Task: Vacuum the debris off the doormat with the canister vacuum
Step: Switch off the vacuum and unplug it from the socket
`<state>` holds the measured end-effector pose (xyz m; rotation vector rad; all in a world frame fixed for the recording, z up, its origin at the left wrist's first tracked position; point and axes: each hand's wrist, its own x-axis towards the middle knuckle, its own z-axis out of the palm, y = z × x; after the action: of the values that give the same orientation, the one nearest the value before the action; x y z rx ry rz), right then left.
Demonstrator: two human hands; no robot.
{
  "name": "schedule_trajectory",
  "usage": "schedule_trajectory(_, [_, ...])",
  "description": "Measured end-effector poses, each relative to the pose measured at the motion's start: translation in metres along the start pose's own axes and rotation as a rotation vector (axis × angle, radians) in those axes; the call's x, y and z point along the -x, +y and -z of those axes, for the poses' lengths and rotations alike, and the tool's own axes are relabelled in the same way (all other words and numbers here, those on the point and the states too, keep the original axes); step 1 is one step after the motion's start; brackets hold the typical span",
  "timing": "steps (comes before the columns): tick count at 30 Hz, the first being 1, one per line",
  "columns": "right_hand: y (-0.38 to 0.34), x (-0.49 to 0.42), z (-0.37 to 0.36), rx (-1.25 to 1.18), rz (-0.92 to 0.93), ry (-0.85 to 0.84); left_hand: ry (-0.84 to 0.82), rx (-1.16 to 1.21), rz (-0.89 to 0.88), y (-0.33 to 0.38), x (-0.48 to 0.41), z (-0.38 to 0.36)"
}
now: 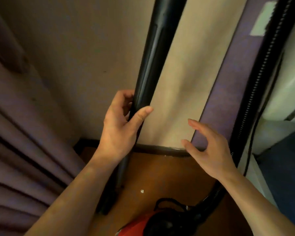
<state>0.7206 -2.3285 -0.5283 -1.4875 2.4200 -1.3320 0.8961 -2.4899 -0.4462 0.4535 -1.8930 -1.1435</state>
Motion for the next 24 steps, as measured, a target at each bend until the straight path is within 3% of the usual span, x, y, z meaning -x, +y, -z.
schedule_trajectory(10, [0.008,0.013,0.068,0.049,0.004,0.2,-0.028,0.229,0.07,-0.005,-0.01,-0.061])
schedule_trajectory(17, [-0.014,0.002,0.136,0.099,0.024,0.378,-0.105,0.186,0.127,0.006,-0.022,-0.057])
schedule_trajectory(24, [-0.031,-0.011,0.154,0.121,-0.043,0.403,-0.163,0.173,0.174,0.006,-0.033,-0.067])
